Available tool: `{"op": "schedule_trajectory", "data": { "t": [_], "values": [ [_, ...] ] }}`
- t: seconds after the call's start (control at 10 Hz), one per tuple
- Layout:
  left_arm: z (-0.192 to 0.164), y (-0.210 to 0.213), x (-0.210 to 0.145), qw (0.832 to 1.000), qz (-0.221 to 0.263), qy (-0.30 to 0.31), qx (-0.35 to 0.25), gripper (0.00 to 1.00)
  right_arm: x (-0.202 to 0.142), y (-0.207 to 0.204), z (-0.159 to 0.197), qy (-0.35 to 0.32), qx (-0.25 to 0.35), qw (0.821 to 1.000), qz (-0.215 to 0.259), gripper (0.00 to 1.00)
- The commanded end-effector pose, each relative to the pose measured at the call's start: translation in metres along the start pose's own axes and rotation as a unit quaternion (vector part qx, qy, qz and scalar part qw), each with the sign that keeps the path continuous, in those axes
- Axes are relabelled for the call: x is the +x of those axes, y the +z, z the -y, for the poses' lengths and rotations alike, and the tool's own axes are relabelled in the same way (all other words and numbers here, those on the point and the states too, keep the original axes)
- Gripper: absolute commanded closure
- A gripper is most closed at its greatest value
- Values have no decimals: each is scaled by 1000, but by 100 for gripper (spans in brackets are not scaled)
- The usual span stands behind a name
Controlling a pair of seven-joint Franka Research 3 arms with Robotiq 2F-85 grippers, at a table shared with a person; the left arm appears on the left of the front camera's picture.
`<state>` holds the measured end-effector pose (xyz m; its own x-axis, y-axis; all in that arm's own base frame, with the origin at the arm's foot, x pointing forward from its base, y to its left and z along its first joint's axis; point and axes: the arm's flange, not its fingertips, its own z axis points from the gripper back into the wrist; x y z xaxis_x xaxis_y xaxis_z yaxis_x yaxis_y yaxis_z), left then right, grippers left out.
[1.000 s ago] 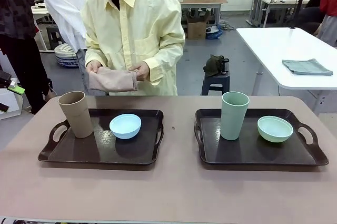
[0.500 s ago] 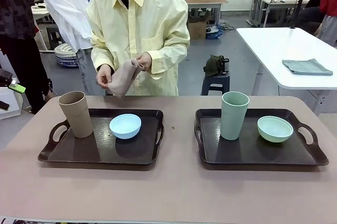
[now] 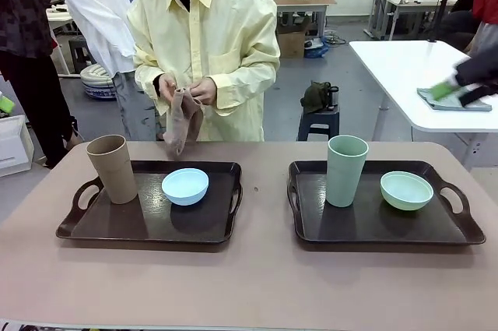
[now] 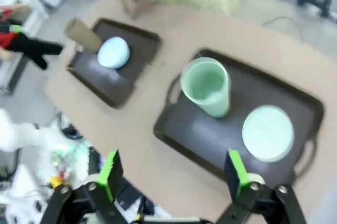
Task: Set up a tray with a mat and arrange the tableware.
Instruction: Pick up the Picnic Bowl and Reusable plastic cup from the Handle tray in front of the human's position and hold them in the air.
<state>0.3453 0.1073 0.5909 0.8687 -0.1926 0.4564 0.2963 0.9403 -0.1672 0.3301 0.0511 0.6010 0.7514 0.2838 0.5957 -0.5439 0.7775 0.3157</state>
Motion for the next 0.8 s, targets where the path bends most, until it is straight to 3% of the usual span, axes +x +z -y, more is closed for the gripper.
{"op": "schedule_trajectory", "data": {
  "t": [0.0, 0.2, 0.3, 0.5, 0.6, 0.7],
  "values": [
    [5, 3, 15, 996, 30, -88, 6, 0, 41, -40, -17, 67, 12, 998, -14, 0],
    [22, 16, 35, 974, 81, -210, -6, 0, 78, -93, -65, 163, 57, 984, -37, 0],
    [25, 21, 43, 966, 100, -235, -29, 0, 92, -124, -72, 165, 21, 986, -33, 0],
    [27, 28, 43, 933, 112, -331, -86, 0, 107, -182, -70, 157, 29, 986, -46, 0],
    [31, 29, 38, 921, 96, -367, -84, 0, 108, -205, -70, 155, 42, 986, -50, 0],
    [31, 28, 38, 922, 103, -362, -90, 0, 104, -203, -60, 117, 51, 991, -46, 0]
  ]
}}
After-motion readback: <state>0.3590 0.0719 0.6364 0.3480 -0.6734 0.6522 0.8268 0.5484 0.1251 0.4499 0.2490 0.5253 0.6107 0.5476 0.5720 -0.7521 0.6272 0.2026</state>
